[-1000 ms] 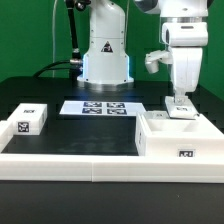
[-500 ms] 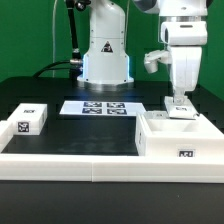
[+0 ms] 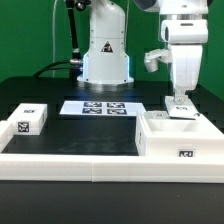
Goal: Assemble cabinet
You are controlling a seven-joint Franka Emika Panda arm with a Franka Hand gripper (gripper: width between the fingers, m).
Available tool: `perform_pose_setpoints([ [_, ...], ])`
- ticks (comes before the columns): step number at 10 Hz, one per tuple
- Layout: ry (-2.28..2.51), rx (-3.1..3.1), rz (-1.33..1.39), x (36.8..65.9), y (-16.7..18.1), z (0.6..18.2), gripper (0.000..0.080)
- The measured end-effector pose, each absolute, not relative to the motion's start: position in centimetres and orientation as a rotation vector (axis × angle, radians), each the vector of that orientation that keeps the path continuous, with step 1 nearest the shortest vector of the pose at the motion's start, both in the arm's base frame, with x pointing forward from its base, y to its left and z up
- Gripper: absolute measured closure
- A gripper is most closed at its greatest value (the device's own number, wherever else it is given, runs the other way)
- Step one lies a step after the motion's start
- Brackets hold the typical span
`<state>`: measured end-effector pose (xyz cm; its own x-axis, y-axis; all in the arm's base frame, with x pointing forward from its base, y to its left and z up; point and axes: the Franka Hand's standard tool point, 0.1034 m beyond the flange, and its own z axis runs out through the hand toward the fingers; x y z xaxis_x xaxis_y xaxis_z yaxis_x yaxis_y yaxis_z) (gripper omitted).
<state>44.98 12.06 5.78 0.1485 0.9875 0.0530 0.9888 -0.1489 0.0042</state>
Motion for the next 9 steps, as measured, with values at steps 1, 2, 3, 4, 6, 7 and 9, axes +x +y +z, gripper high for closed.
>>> perform_pose_setpoints([
  [1, -2.029, -2.357, -0.067, 45.02, 12.03, 5.78, 0.0729],
  [2, -2.029, -2.357, -0.066, 45.10, 11.94, 5.78, 0.0729],
  [3, -2.027, -2.359, -0.066, 45.22, 11.85, 5.77, 0.0729],
  [4, -2.026, -2.360, -0.067, 45.40, 11.81, 5.77, 0.0729],
  [6, -2.027, -2.358, -0.066, 45.53, 11.83, 5.76, 0.0729],
  [7, -2.026, -2.359, -0.065, 45.46, 11.82, 5.72, 0.0729],
  [9, -2.025, -2.358, -0.064, 45.42, 11.81, 5.69, 0.0729],
])
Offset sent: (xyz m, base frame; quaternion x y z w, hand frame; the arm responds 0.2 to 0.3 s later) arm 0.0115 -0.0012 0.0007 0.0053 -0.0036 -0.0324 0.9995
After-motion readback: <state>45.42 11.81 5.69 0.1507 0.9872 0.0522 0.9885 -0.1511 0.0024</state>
